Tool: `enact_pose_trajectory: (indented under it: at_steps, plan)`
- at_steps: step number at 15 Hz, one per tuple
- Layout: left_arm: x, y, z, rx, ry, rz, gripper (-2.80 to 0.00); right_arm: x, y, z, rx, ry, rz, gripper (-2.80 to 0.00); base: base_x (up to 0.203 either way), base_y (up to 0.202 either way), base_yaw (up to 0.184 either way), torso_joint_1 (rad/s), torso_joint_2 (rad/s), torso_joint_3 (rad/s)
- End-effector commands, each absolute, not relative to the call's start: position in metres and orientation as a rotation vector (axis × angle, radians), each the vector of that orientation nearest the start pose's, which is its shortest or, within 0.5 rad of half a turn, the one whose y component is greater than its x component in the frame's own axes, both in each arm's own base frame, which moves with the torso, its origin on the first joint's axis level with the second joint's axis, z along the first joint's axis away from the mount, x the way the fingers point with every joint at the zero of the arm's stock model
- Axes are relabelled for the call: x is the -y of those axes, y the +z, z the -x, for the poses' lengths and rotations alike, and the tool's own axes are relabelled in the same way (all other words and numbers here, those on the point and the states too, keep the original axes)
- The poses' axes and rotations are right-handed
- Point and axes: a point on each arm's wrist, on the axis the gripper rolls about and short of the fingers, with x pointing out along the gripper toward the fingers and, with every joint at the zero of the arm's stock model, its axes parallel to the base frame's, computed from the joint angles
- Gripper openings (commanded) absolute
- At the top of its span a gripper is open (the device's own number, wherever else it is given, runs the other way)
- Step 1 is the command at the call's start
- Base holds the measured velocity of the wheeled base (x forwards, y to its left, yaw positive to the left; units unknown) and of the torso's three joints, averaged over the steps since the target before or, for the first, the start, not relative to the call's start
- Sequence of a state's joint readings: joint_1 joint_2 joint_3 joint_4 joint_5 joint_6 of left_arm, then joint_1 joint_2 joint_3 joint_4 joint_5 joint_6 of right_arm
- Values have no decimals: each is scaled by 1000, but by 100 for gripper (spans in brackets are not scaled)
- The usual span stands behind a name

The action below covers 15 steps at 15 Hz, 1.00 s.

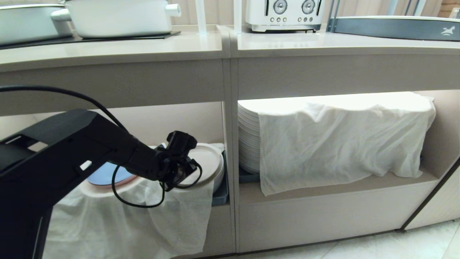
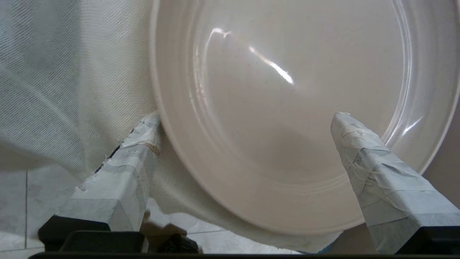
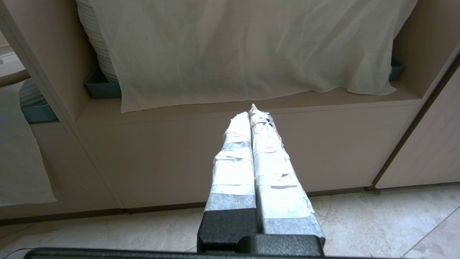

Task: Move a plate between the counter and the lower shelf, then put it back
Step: Pick up the plate in the cupboard

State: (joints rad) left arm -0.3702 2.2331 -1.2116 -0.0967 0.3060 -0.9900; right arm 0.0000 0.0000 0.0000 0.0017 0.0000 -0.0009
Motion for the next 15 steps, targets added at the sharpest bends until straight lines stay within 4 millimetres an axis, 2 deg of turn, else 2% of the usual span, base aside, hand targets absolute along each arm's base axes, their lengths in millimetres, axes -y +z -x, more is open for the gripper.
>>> enact_pose_trajectory:
  at_steps: [1, 10, 15]
  plan:
    - [140, 44, -381, -799, 369, 627, 0, 0, 75, 23, -2, 0, 2, -280, 0, 0, 0, 0, 0, 0]
    - [143, 37, -388, -804, 370, 622, 0, 0, 75, 23, -2, 0, 2, -280, 0, 0, 0, 0, 0, 0]
    - [144, 40, -391, -790, 364, 629, 0, 0, 75, 23, -2, 0, 2, -280, 0, 0, 0, 0, 0, 0]
